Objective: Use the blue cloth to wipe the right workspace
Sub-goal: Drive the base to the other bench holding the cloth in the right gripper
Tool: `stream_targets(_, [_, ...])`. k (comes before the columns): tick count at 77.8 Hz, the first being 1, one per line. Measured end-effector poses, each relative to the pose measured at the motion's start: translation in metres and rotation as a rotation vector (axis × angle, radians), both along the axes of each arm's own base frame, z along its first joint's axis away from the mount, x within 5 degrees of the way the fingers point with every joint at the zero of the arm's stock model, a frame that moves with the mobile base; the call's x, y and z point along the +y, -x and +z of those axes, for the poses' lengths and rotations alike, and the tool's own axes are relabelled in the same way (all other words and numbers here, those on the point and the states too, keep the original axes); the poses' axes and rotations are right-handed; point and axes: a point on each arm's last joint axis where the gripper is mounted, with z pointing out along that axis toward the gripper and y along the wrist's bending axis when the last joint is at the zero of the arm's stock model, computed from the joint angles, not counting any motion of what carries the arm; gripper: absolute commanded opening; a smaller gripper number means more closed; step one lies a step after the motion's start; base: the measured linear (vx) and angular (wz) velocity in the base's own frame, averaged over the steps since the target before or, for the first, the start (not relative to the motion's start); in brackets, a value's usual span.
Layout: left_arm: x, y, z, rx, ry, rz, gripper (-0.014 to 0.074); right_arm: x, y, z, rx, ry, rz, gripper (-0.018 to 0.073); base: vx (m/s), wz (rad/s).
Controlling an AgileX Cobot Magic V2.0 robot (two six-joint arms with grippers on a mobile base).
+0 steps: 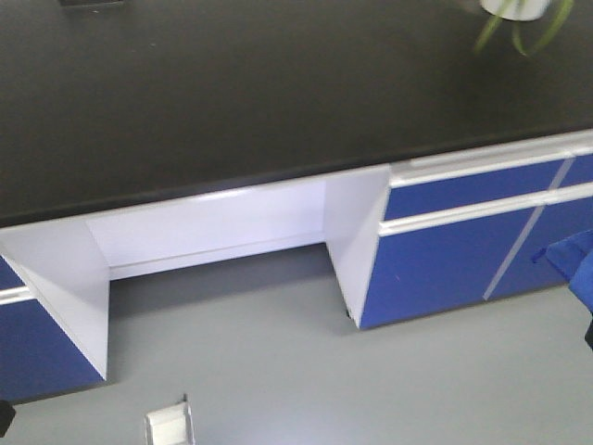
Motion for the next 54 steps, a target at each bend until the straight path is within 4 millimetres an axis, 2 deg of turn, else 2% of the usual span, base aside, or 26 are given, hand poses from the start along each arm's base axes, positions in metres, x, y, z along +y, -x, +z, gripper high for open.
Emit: stream_targets(54, [0.0000,0.0000,0.0000,0.000,0.000,0.000,-0.0006,0.0000,0.0000,0.0000,0.000,0.000,0.000,0.0000,0.39,0.30])
